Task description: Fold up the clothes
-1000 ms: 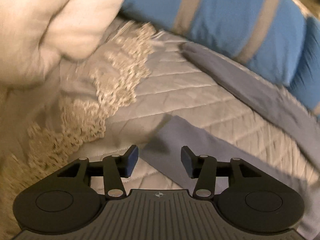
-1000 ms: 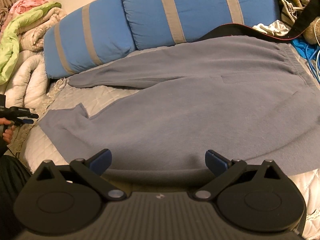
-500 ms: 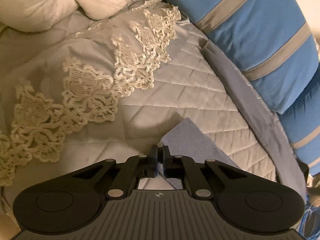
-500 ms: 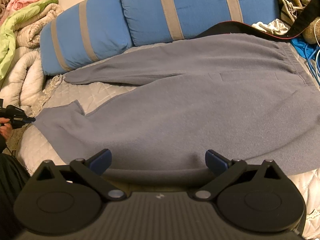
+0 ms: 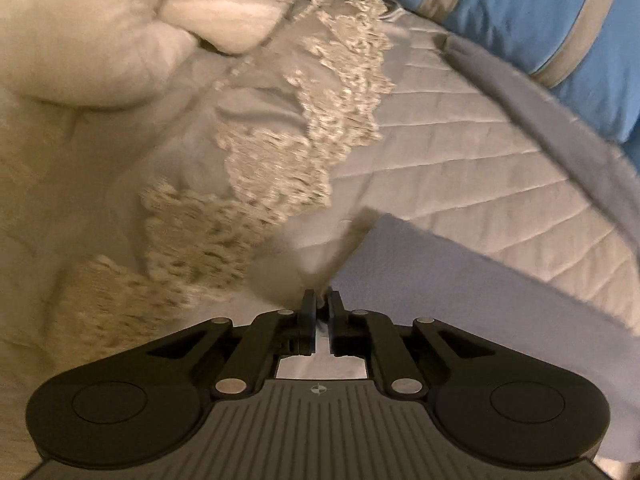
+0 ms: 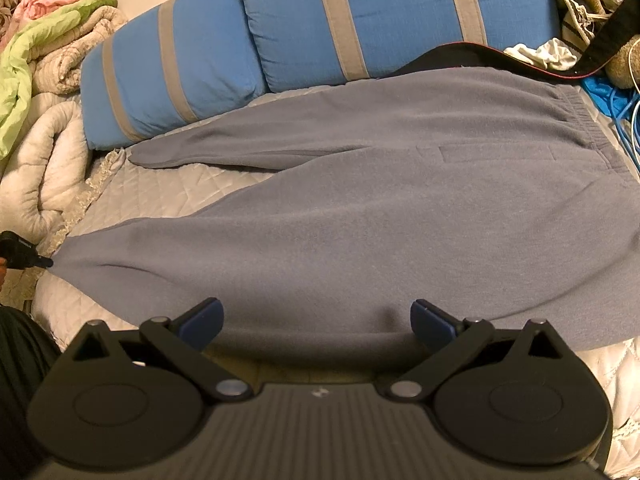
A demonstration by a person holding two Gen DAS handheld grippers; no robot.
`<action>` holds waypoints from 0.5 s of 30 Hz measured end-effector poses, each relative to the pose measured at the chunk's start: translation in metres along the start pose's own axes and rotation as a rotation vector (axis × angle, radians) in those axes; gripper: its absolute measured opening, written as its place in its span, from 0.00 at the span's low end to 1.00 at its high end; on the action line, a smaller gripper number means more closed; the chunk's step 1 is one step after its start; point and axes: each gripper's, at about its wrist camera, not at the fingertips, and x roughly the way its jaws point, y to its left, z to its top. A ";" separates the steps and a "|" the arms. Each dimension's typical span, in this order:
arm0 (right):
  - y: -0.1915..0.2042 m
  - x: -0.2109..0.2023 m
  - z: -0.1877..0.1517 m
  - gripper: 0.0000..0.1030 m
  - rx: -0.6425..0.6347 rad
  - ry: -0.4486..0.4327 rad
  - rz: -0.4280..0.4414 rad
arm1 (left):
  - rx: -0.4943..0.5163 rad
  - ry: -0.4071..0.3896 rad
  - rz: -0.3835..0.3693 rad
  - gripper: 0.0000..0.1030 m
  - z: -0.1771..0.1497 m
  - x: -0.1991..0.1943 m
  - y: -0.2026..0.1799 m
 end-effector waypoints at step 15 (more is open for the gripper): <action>0.000 0.001 0.000 1.00 -0.006 0.007 -0.001 | -0.024 -0.052 -0.136 0.40 0.040 0.034 -0.019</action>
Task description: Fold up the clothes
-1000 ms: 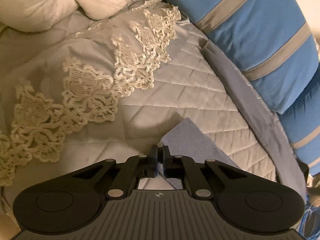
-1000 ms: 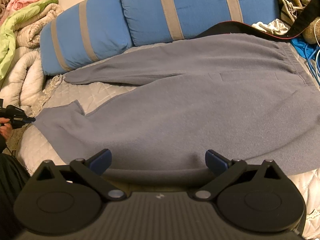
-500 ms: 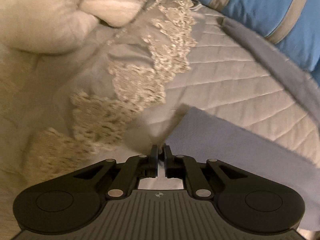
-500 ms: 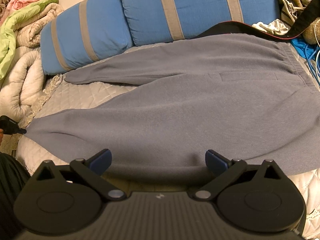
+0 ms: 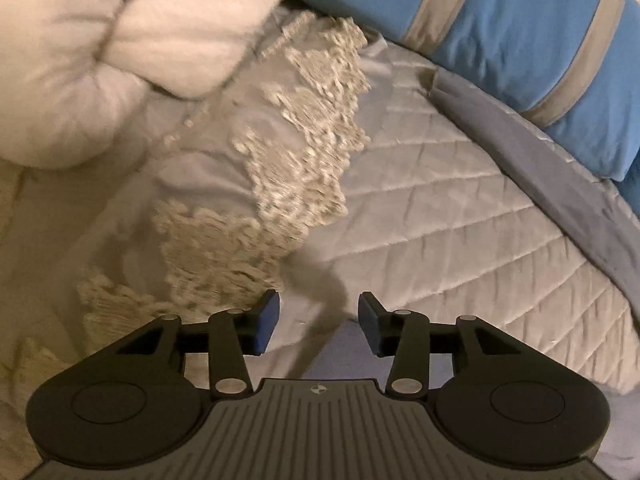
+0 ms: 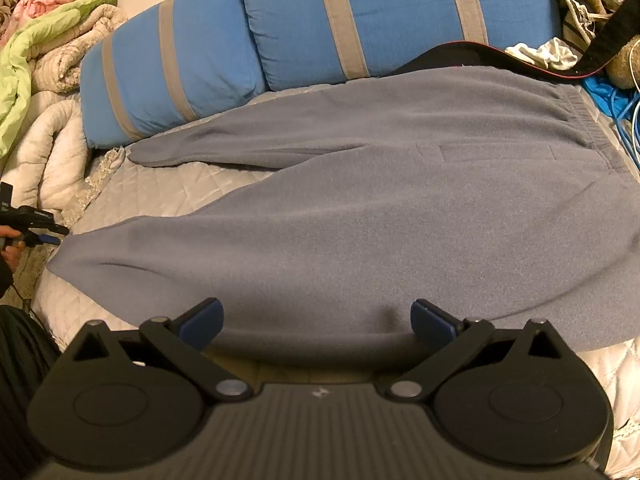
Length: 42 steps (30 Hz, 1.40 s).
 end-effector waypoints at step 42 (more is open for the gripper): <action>-0.006 -0.006 -0.003 1.00 0.029 -0.040 0.047 | 0.172 -0.267 -0.121 0.54 -0.003 -0.068 -0.079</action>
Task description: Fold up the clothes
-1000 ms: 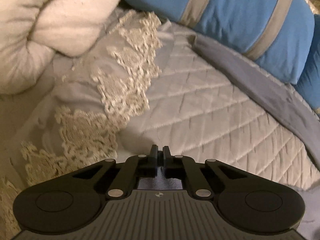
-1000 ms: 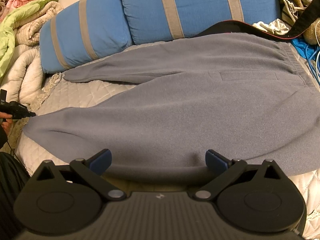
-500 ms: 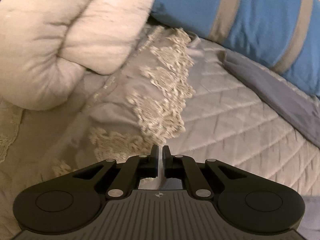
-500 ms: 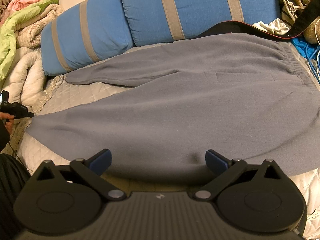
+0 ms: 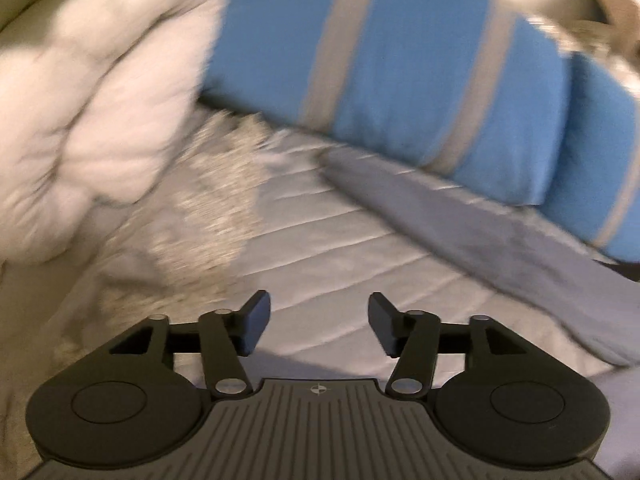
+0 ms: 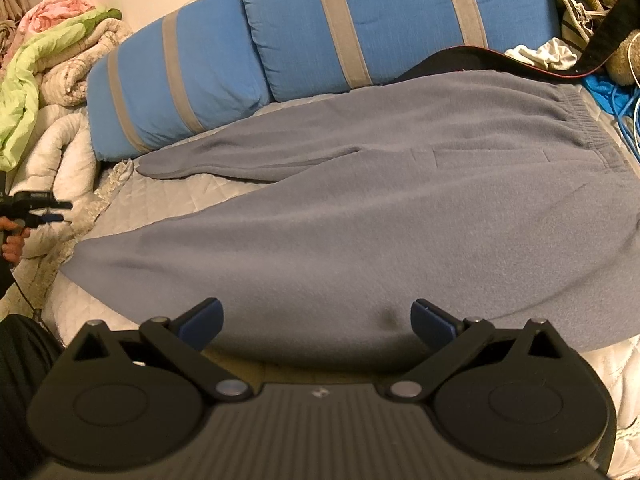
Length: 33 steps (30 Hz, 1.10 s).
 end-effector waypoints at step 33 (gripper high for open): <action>-0.004 0.001 0.000 1.00 0.014 -0.006 0.025 | 0.346 -0.129 -0.262 0.78 -0.081 0.080 -0.219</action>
